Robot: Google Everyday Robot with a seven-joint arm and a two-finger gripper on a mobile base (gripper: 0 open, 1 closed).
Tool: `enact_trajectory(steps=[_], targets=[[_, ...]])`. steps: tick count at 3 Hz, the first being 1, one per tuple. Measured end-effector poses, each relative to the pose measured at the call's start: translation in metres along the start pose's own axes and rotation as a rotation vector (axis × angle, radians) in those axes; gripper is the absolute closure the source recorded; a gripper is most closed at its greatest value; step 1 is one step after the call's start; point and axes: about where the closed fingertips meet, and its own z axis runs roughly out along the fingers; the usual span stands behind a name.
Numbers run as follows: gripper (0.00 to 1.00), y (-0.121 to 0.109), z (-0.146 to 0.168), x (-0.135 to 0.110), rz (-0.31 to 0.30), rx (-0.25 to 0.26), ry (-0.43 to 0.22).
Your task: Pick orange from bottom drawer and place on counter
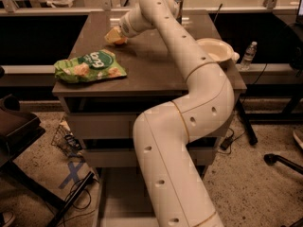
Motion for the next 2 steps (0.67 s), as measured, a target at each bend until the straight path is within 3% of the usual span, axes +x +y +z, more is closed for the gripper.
enact_trajectory(steps=[1, 2], targets=[[0.0, 0.0014, 0.0035, 0.0017, 0.001, -0.004, 0.003], [0.0, 0.0015, 0.0036, 0.0018, 0.001, -0.004, 0.003]])
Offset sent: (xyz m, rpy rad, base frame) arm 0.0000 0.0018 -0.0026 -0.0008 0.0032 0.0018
